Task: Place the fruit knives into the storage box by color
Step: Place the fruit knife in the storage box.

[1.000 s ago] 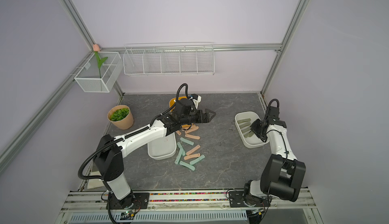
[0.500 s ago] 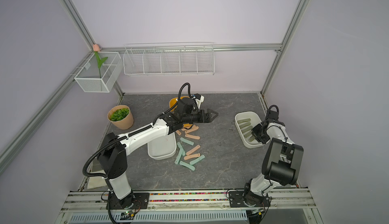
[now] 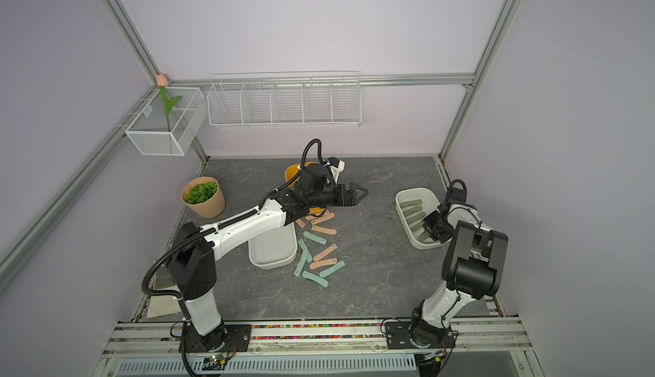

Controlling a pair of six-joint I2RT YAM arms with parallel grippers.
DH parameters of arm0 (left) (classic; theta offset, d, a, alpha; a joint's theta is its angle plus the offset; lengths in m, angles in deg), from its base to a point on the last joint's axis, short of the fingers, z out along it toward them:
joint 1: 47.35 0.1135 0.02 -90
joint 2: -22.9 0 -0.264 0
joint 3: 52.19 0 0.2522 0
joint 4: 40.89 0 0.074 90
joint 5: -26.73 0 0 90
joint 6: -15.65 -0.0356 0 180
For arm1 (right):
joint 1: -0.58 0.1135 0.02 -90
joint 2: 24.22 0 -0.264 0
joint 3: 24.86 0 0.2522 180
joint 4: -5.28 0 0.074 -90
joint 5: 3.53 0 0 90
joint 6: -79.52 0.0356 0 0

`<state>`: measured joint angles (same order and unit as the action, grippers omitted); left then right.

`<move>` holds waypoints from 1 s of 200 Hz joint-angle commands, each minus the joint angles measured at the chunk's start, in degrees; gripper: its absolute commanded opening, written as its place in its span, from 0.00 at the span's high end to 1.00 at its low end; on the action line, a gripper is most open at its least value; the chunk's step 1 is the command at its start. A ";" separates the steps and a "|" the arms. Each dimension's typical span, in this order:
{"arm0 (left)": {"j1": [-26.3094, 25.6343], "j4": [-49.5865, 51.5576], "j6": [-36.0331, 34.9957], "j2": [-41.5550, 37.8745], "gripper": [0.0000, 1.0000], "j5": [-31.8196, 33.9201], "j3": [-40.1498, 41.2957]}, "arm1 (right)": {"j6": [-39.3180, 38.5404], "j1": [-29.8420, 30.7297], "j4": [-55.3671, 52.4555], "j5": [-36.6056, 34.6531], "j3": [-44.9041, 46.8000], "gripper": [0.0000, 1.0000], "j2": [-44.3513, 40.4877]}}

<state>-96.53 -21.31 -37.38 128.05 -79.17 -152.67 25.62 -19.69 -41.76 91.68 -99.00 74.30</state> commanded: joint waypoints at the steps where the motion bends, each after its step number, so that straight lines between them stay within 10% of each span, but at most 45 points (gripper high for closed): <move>1: -0.20 0.47 -0.72 0.68 0.01 0.36 -2.45 | 1.36 -0.48 0.49 -0.78 -1.58 0.72 1.50; 82: -0.15 1.42 0.30 0.53 0.01 1.38 -3.00 | 0.48 -0.66 0.26 3.06 -2.76 0.53 -1.58; 200: 1.03 11.59 -3.98 -7.51 0.01 13.00 0.26 | -3.17 0.71 -5.79 12.60 6.37 0.13 -29.68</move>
<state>-96.40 -13.86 -38.89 124.33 -71.06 -153.41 23.43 -19.35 -43.09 102.43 -97.41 50.35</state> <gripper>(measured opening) 0.994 0.822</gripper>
